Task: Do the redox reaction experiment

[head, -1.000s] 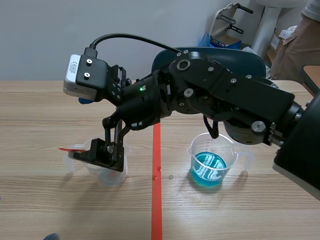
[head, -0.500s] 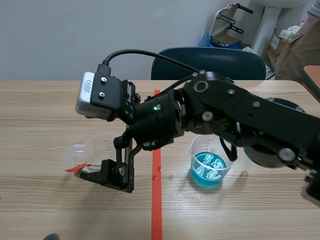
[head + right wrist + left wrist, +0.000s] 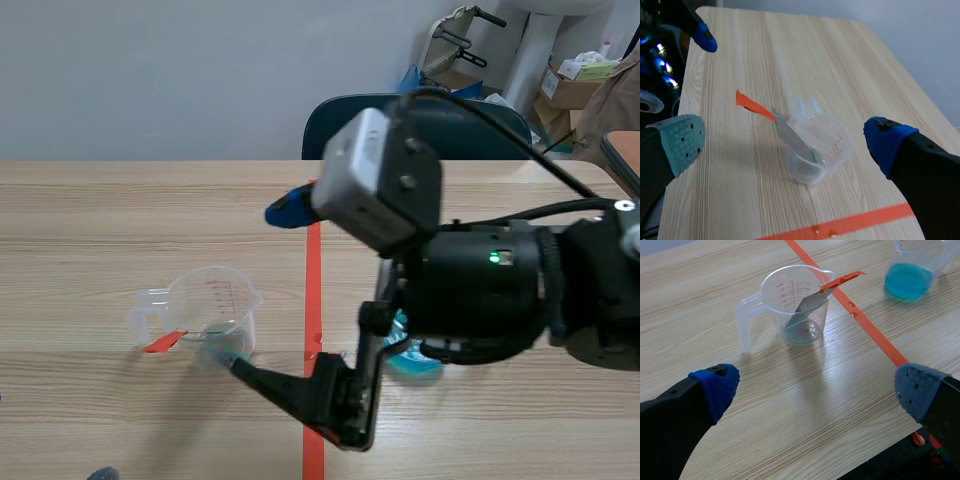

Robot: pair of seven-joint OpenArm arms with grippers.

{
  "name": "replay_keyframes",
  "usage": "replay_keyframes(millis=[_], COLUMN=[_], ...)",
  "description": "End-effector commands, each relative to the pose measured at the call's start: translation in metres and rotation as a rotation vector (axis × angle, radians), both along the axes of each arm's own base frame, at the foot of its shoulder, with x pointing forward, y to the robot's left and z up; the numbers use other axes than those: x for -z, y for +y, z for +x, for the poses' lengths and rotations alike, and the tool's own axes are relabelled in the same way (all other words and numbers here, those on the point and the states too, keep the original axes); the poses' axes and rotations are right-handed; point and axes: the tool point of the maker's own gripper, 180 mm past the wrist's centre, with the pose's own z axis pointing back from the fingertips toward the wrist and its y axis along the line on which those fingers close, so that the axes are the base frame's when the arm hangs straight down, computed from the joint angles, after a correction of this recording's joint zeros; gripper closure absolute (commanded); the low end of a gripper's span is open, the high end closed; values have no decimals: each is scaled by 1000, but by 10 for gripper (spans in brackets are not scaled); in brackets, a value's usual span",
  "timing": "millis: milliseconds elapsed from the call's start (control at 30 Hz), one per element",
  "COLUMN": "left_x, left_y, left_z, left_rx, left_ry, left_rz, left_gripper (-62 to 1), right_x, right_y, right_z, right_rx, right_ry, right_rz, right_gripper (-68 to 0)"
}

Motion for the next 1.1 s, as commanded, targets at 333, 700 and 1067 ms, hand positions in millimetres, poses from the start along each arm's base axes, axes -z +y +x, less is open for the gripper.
replay_keyframes(millis=[333,700,1067], left_x=[-6,-9,-71], left_y=[-5,8,11], left_z=[2,3,21], left_rx=[3,-58,-130], left_ry=[-20,-40,-175], left_rz=[-22,27,30], left_gripper=[-623,-623,-623], right_x=[-12,-43,-43], right_y=[-84,-146,-147], right_z=[6,19,19], right_rx=[281,416,414], right_ry=[67,92,97], right_rz=[38,86,21], right_gripper=[-679,-679,-679])
